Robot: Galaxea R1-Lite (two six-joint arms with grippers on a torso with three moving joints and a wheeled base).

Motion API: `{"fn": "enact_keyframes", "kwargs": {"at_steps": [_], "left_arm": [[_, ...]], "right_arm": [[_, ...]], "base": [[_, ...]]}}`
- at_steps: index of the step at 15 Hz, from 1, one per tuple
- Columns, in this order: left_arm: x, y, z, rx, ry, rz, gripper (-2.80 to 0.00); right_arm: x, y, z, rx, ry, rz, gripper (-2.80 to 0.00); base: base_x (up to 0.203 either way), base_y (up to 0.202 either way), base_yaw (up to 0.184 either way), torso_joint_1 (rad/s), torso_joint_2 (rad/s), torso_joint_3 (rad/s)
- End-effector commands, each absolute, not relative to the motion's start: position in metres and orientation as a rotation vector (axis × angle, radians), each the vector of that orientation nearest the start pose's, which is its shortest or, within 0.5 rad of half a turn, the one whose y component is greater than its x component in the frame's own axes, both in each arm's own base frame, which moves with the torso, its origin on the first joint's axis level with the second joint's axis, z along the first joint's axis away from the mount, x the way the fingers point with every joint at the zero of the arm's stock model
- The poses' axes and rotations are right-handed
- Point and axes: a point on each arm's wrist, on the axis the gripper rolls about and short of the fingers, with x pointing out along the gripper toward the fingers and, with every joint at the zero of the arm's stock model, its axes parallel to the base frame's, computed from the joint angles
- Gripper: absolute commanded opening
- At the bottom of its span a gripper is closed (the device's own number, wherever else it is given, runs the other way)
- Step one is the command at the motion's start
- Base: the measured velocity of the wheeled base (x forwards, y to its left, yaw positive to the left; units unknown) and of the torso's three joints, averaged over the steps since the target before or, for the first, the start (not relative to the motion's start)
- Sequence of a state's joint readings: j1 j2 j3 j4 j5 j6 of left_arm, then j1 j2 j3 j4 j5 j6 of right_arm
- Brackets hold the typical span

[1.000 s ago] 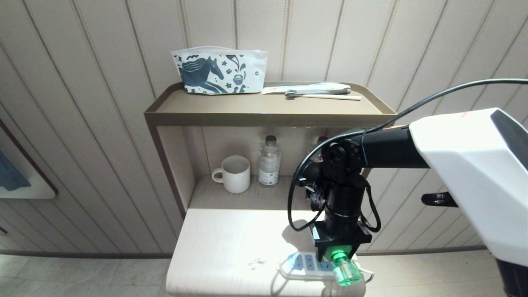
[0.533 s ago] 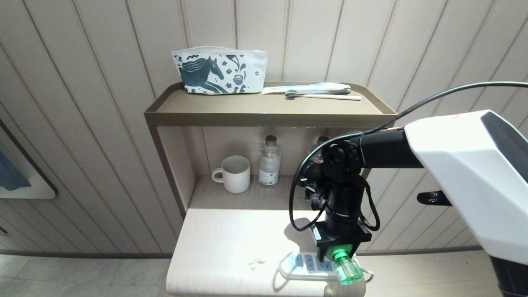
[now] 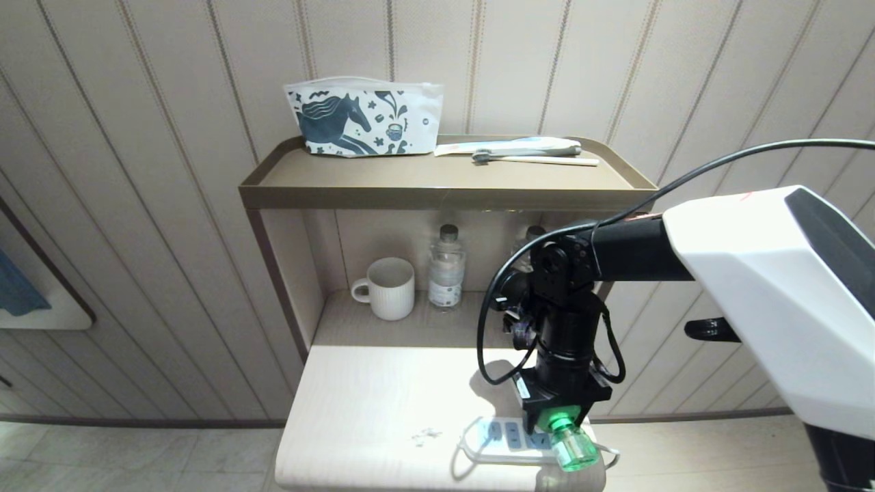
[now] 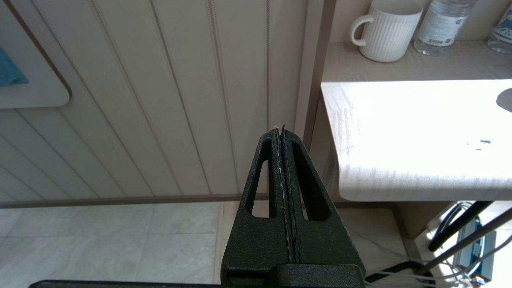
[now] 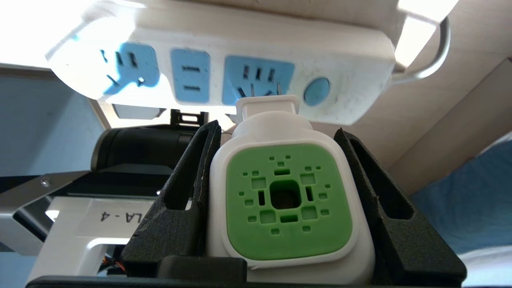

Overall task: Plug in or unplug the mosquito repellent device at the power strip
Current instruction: Insert the plug into the socket

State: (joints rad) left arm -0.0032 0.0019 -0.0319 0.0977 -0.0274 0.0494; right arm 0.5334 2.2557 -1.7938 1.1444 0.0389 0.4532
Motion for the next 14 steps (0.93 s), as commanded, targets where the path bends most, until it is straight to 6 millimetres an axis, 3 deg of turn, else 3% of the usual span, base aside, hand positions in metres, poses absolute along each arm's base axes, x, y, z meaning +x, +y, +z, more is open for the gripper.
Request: {"fn": "enact_keyframes", "kwargs": {"at_steps": [1,14], "left_arm": [[-0.0254,-0.0005,0.0744,0.048,0.067,-0.033,-2.8],[-0.0254,-0.0005,0.0743,0.048,0.067,-0.032,-2.8]], "right_arm": [[0.3237,0.1924,0.1182,-0.047,1.621,0.075,-2.8],[0.3291,0.1963,0.1114,-0.046,1.618,0.079,-2.8]], "base": [[0.0,0.0,0.0,0.0,0.0,0.0],[0.0,0.0,0.0,0.0,0.0,0.0]]}}
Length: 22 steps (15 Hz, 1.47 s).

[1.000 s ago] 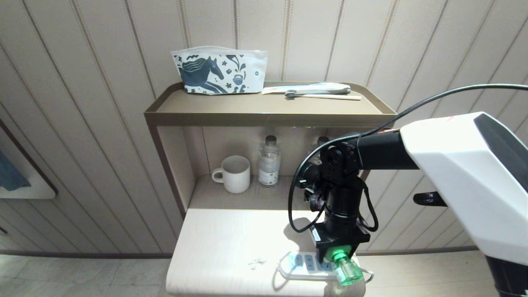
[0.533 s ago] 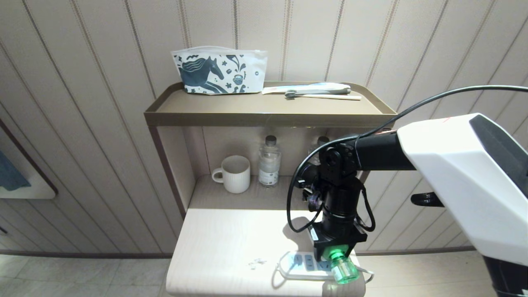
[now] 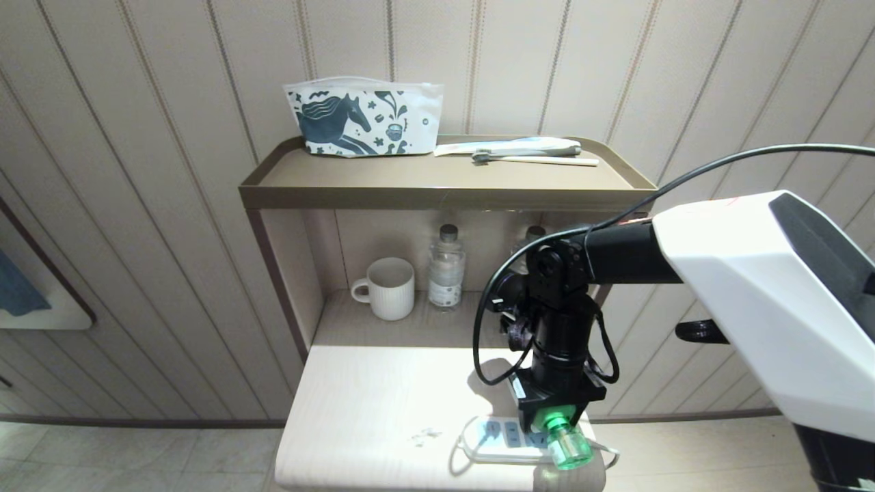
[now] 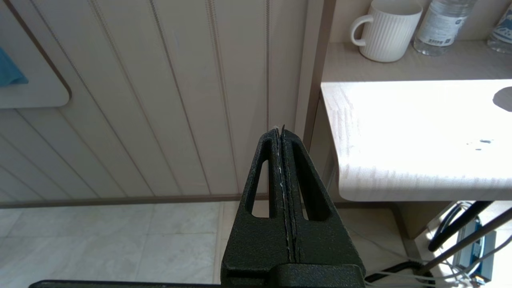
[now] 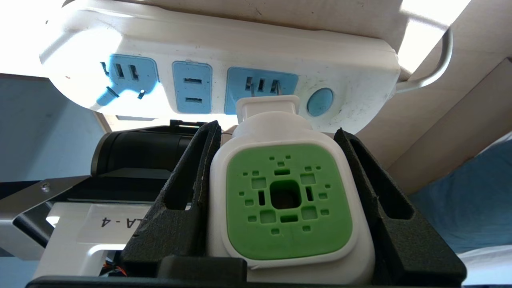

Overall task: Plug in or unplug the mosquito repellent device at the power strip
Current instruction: Insert the plug into the socket

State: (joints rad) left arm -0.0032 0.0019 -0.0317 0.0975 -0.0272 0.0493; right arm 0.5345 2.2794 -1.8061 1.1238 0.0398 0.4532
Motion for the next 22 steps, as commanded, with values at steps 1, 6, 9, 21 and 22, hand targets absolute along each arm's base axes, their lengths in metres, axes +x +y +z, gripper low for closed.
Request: {"fn": "enact_keyframes", "kwargs": {"at_steps": [1,6,9,21,22], "left_arm": [[-0.0254,-0.0005,0.0744,0.048,0.067,-0.032,-2.8],[-0.0254,-0.0005,0.0744,0.048,0.067,-0.032,-2.8],[-0.0254,-0.0005,0.0744,0.048,0.067,-0.032,-2.8],[-0.0254,-0.0005,0.0744,0.048,0.067,-0.034,-2.8],[-0.0254,-0.0005,0.0744,0.048,0.067,-0.032,-2.8]], "right_arm": [[0.33,0.1968,0.1123,-0.044,1.613,0.081,-2.8],[0.3299,0.1985,0.1131,-0.046,1.608,0.085,-2.8],[0.3299,0.1982,0.1106,-0.047,1.618,0.081,-2.8],[0.3313,0.1982,0.1075,0.034,1.607,0.005,-2.8],[0.3305,0.1975,0.1081,0.039,1.607,-0.001,-2.8]], "base": [[0.0,0.0,0.0,0.0,0.0,0.0],[0.0,0.0,0.0,0.0,0.0,0.0],[0.0,0.0,0.0,0.0,0.0,0.0],[0.0,0.0,0.0,0.0,0.0,0.0],[0.0,0.0,0.0,0.0,0.0,0.0]]}}
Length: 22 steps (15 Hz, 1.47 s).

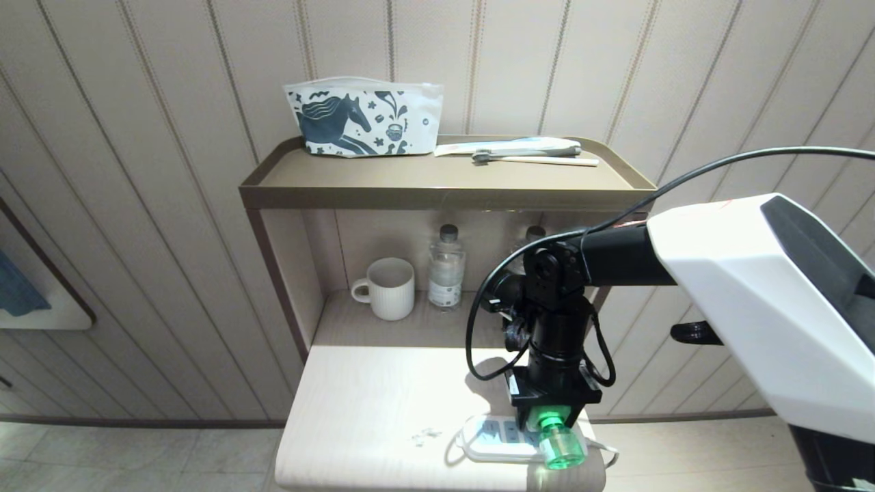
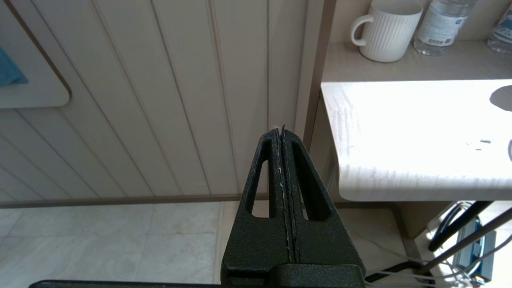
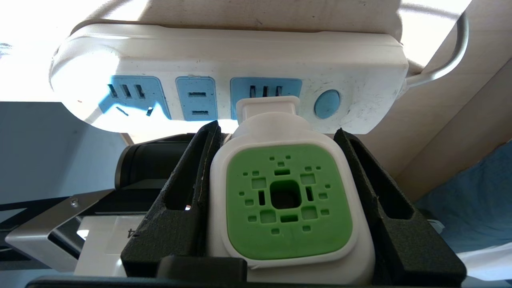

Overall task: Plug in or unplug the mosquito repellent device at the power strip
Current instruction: Insert the plug into the socket

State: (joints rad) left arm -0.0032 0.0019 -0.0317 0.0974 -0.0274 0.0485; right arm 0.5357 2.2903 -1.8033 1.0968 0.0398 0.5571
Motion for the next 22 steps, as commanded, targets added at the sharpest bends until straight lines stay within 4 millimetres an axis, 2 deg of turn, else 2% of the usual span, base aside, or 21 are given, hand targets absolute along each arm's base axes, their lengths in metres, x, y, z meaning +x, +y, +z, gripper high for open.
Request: {"fn": "enact_keyframes", "kwargs": {"at_steps": [1,22], "left_arm": [[-0.025,-0.001,0.074,0.048,0.067,-0.032,-2.8],[-0.025,-0.001,0.074,0.048,0.068,-0.032,-2.8]], "right_arm": [[0.33,0.196,0.108,0.039,1.612,-0.005,-2.8],[0.33,0.197,0.088,0.028,1.638,-0.022,-2.8]], "base": [[0.0,0.0,0.0,0.0,0.0,0.0],[0.0,0.0,0.0,0.0,0.0,0.0]]}}
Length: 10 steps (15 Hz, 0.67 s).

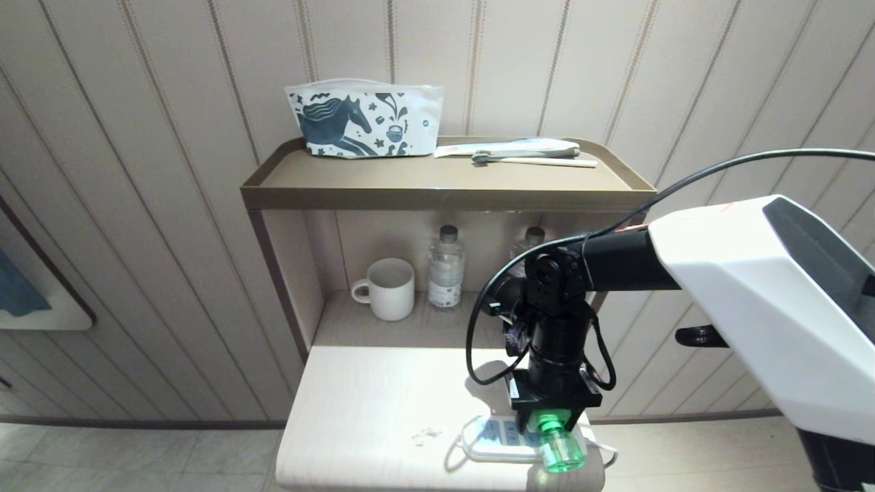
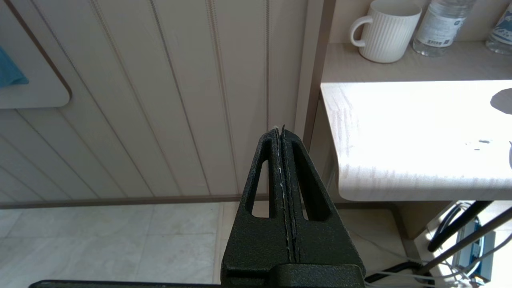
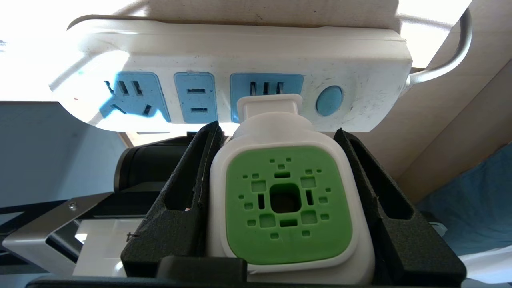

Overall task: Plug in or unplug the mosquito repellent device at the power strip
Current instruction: Insert the plug into the socket

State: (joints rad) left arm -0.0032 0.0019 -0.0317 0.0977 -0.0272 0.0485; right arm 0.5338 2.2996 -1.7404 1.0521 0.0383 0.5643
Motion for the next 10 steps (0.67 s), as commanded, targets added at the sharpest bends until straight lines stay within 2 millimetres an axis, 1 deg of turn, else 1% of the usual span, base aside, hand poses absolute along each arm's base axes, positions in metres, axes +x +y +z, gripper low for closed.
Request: {"fn": "enact_keyframes", "kwargs": {"at_steps": [1,10], "left_arm": [[-0.025,-0.001,0.074,0.048,0.068,-0.032,-2.8],[-0.025,-0.001,0.074,0.048,0.067,-0.032,-2.8]], "right_arm": [[0.332,0.198,0.086,0.035,1.639,-0.031,-2.8],[0.332,0.196,0.074,0.04,1.656,-0.053,-2.8]], "base": [[0.0,0.0,0.0,0.0,0.0,0.0],[0.0,0.0,0.0,0.0,0.0,0.0]]}}
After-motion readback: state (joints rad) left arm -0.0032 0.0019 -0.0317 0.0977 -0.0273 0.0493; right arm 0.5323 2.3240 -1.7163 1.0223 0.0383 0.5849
